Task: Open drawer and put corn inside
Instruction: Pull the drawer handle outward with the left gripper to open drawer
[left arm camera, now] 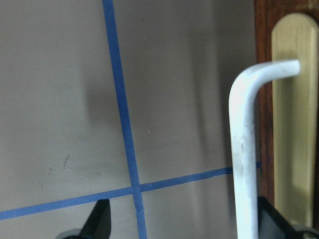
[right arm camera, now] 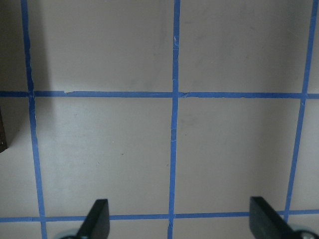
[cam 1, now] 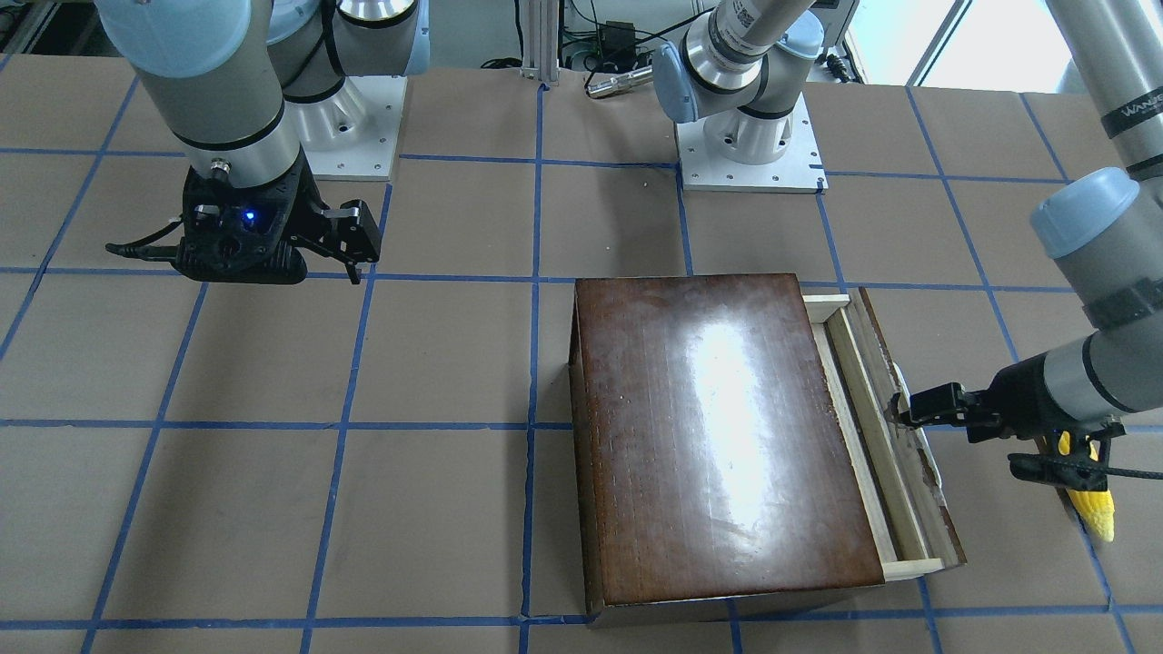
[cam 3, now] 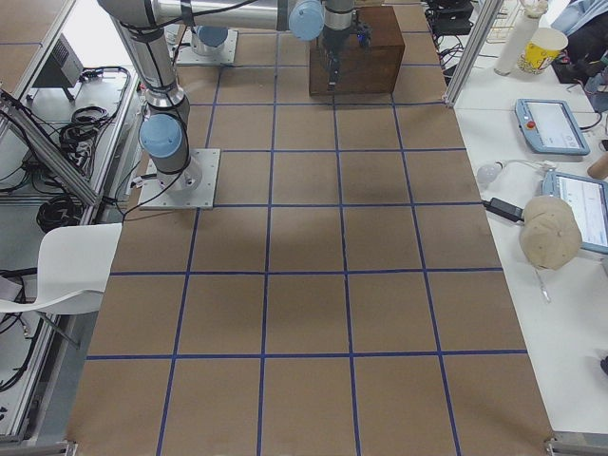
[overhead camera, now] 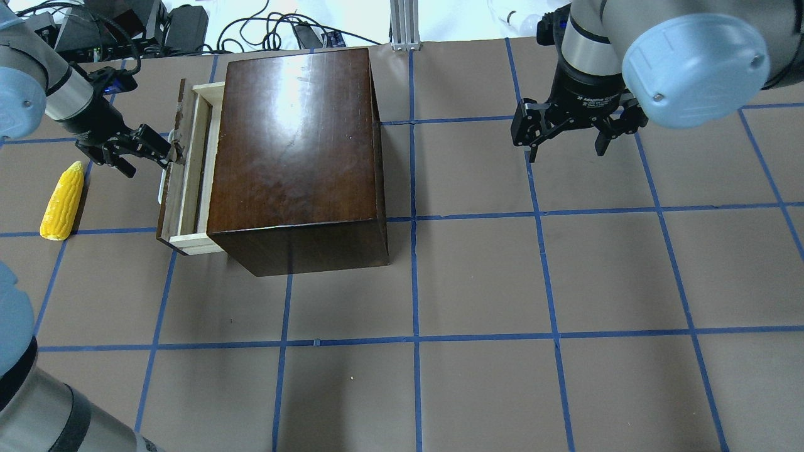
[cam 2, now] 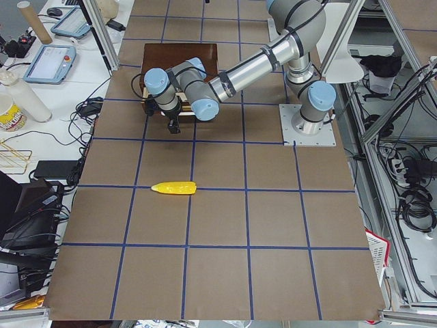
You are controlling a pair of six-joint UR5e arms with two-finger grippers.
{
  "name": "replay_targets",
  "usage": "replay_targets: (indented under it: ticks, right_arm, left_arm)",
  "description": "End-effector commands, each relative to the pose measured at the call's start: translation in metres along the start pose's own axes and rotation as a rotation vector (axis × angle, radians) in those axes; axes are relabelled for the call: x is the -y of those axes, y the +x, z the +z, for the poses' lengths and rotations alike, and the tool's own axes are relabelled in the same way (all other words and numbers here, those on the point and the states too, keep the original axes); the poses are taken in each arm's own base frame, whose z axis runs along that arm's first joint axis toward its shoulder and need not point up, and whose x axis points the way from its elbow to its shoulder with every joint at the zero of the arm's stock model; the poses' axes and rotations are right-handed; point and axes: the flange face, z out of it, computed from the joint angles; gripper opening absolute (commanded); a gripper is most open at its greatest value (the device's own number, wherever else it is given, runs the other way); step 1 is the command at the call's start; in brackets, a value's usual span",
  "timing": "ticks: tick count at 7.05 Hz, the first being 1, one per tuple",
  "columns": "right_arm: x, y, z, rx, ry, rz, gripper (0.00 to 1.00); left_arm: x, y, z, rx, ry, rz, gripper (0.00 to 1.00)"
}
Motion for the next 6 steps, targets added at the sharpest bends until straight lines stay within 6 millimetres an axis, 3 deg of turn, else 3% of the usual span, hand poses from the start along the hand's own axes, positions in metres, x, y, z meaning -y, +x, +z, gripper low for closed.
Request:
replay_targets:
  ticks: [1, 2, 6]
  right_arm:
    - [0.0, 0.0, 0.0, 0.0, -0.001, 0.0, 1.0]
    - [0.0, 0.0, -0.001, 0.0, 0.001, 0.0, 1.0]
    - [0.0, 0.0, 0.0, 0.0, 0.001, 0.0, 1.0]
  left_arm:
    - [-0.005, -0.013, -0.004, 0.015, -0.003, 0.004, 1.0]
    - [-0.009, -0.025, -0.005, 0.014, -0.002, 0.009, 1.0]
    - [-0.008, -0.031, -0.013, 0.043, 0.0, 0.059, 1.0]
